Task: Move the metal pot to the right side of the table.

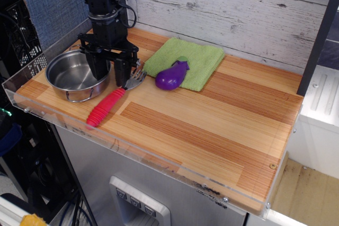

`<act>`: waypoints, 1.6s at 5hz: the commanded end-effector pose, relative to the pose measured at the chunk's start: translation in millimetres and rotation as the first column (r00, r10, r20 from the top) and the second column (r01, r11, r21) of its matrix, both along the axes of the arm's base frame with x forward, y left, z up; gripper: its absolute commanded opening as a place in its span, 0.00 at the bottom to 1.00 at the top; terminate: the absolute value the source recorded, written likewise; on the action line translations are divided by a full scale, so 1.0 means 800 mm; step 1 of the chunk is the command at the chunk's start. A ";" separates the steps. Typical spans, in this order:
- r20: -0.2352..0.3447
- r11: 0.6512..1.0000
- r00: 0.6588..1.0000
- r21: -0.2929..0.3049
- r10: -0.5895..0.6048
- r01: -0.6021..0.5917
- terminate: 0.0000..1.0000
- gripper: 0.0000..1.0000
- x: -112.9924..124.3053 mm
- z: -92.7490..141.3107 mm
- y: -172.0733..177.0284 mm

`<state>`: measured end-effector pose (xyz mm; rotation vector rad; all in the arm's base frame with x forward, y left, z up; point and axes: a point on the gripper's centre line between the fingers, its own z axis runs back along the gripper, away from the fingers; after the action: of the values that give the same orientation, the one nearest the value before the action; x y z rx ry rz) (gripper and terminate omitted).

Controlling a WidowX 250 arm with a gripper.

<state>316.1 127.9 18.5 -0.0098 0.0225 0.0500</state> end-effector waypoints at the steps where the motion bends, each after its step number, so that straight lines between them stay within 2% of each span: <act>1: 0.028 1.000 1.000 0.013 0.000 0.000 0.00 0.00 0.000 0.011 0.004; 2: 0.039 1.000 0.999 0.027 -0.007 0.006 0.00 0.00 0.003 0.015 -0.010; 3: 0.070 0.995 0.996 0.073 0.060 -0.065 0.00 0.00 -0.002 0.037 -0.012; 4: 0.154 0.982 0.979 0.110 0.133 -0.151 0.00 0.00 -0.007 0.090 -0.021; 5: 0.245 0.985 0.964 0.112 0.100 -0.131 0.00 0.00 -0.008 0.136 -0.053; 6: 0.251 0.998 0.967 0.055 -0.034 0.021 0.00 0.00 0.008 0.147 -0.112; 7: 0.242 0.992 0.963 -0.011 -0.119 0.125 0.00 0.00 0.020 0.142 -0.173; 8: 0.228 0.987 0.963 -0.029 -0.146 0.157 0.00 0.00 0.031 0.133 -0.236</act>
<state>342.8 -67.0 107.8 -0.0610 -0.1493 -0.1129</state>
